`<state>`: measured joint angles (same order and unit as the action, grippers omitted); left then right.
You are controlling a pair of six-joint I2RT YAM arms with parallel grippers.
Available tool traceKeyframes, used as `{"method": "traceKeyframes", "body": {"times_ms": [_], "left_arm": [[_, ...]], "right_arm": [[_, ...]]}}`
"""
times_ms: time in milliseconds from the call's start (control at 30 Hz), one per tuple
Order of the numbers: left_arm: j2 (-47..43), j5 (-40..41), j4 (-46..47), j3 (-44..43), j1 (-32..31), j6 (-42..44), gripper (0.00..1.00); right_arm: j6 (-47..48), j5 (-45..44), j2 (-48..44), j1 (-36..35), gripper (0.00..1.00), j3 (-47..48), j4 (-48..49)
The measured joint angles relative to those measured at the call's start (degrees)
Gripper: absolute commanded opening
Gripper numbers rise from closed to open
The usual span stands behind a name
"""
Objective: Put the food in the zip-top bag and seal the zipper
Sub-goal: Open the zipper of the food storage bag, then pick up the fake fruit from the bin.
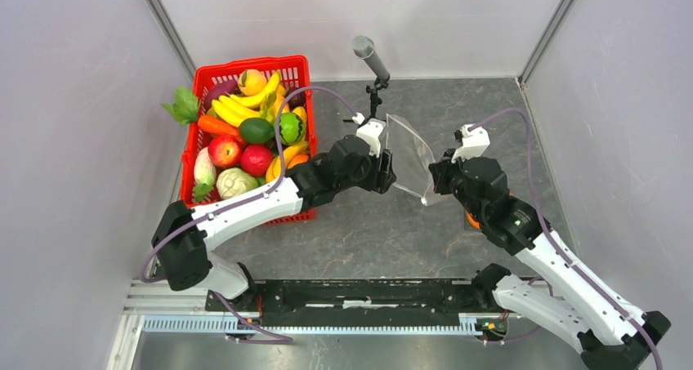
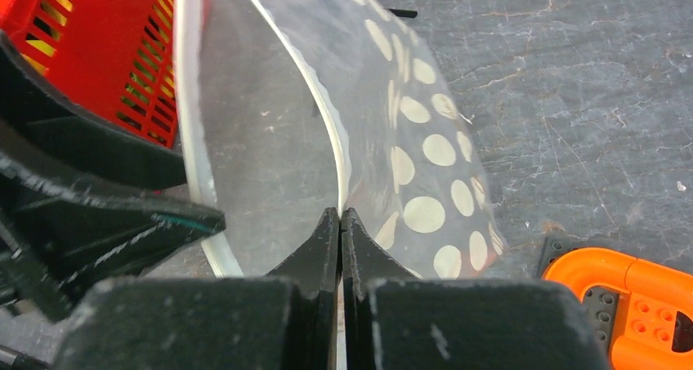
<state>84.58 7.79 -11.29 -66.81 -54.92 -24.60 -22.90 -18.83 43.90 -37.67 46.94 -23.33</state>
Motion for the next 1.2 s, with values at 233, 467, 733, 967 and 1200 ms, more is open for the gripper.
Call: {"method": "traceKeyframes", "body": {"times_ms": [233,467,733,967,1200], "left_arm": [[-3.6,-2.5,-6.1,-2.7,0.0,3.6,0.88],[-11.3,-3.8,-9.8,-4.1,0.5,7.7,0.97],[-17.6,1.7,-14.3,-4.1,5.2,10.2,0.99],[-23.4,6.6,-17.8,-4.3,13.0,10.8,0.99],[-24.3,11.4,-20.2,-4.9,19.6,10.7,1.00]], "right_arm": [[-1.1,-0.3,4.0,0.0,0.00,-0.2,1.9],[-1.8,0.1,6.2,-0.1,0.00,-1.8,5.6],[-1.7,5.1,7.3,-0.1,0.00,-3.5,9.5],[-1.4,7.0,7.3,-0.1,0.00,-4.8,10.4],[-1.0,7.4,7.3,-0.1,0.00,-4.9,10.4]]}}
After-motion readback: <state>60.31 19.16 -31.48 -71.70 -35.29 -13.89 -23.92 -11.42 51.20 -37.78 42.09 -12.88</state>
